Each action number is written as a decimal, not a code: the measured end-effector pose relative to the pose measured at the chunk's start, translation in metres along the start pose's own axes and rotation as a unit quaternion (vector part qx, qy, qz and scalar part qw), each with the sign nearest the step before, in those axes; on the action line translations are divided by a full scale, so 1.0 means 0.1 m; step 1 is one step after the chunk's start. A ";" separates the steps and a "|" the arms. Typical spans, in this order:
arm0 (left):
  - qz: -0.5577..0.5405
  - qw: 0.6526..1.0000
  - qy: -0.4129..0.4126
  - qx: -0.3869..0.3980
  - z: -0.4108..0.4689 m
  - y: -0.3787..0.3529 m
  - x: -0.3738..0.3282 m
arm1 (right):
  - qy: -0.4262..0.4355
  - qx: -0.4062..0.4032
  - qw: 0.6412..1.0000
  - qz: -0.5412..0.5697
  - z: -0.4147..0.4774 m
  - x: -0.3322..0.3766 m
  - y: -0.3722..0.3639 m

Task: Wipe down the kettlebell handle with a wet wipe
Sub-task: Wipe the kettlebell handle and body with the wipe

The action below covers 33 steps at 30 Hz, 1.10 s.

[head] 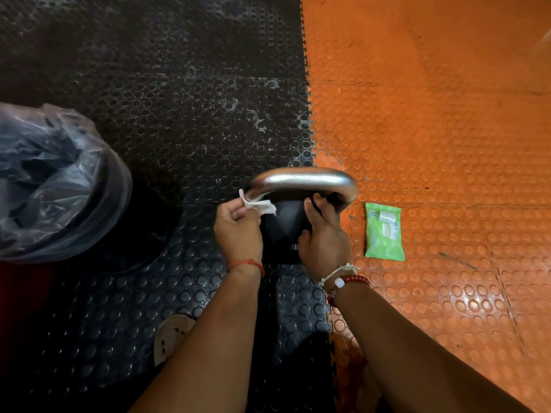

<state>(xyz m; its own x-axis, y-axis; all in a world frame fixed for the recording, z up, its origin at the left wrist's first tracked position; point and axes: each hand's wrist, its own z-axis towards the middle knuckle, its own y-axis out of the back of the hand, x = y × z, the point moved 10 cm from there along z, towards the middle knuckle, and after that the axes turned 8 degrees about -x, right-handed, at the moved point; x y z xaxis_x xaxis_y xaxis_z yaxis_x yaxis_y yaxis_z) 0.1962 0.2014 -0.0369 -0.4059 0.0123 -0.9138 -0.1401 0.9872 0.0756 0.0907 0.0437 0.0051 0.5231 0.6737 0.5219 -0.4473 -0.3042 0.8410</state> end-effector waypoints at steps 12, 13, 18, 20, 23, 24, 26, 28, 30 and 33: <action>0.071 0.997 0.009 0.022 0.04 0.03 -0.06 | -0.038 -0.123 0.977 0.168 -0.13 0.36 0.28; 0.074 0.997 0.014 0.024 0.06 0.05 -0.07 | -0.039 -0.109 0.973 0.201 -0.15 0.46 0.23; 0.105 0.993 -0.001 0.061 0.14 0.11 -0.09 | -0.131 -0.008 0.954 0.271 -0.05 0.59 -0.20; 0.097 0.994 0.004 0.051 0.20 0.19 -0.06 | -0.146 -0.007 0.949 0.281 0.02 0.58 -0.25; 0.071 0.997 0.042 0.011 0.28 0.34 0.10 | -0.164 -0.007 0.934 0.317 0.06 0.51 -0.27; 0.059 0.997 0.059 -0.001 0.30 0.38 0.17 | -0.176 0.000 0.927 0.330 0.06 0.47 -0.29; 0.047 0.995 0.089 -0.013 0.30 0.43 0.29 | -0.217 0.028 0.904 0.367 0.07 0.39 -0.39; 0.045 0.993 0.107 -0.013 0.28 0.45 0.36 | -0.266 0.051 0.863 0.426 0.07 0.37 -0.49; 0.034 0.992 0.121 -0.010 0.25 0.44 0.41 | -0.296 0.055 0.828 0.474 0.05 0.35 -0.54; 0.028 0.989 0.143 0.004 0.23 0.42 0.46 | -0.286 0.054 0.830 0.476 0.05 0.32 -0.54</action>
<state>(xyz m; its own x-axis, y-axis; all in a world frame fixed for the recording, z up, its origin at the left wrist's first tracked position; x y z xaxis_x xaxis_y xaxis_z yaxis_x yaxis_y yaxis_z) 0.1920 0.2467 -0.0848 -0.6526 0.0221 -0.7574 -0.1044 0.9874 0.1188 0.1354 0.0778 -0.0228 0.2431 -0.3258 0.9136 -0.8033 -0.5955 0.0014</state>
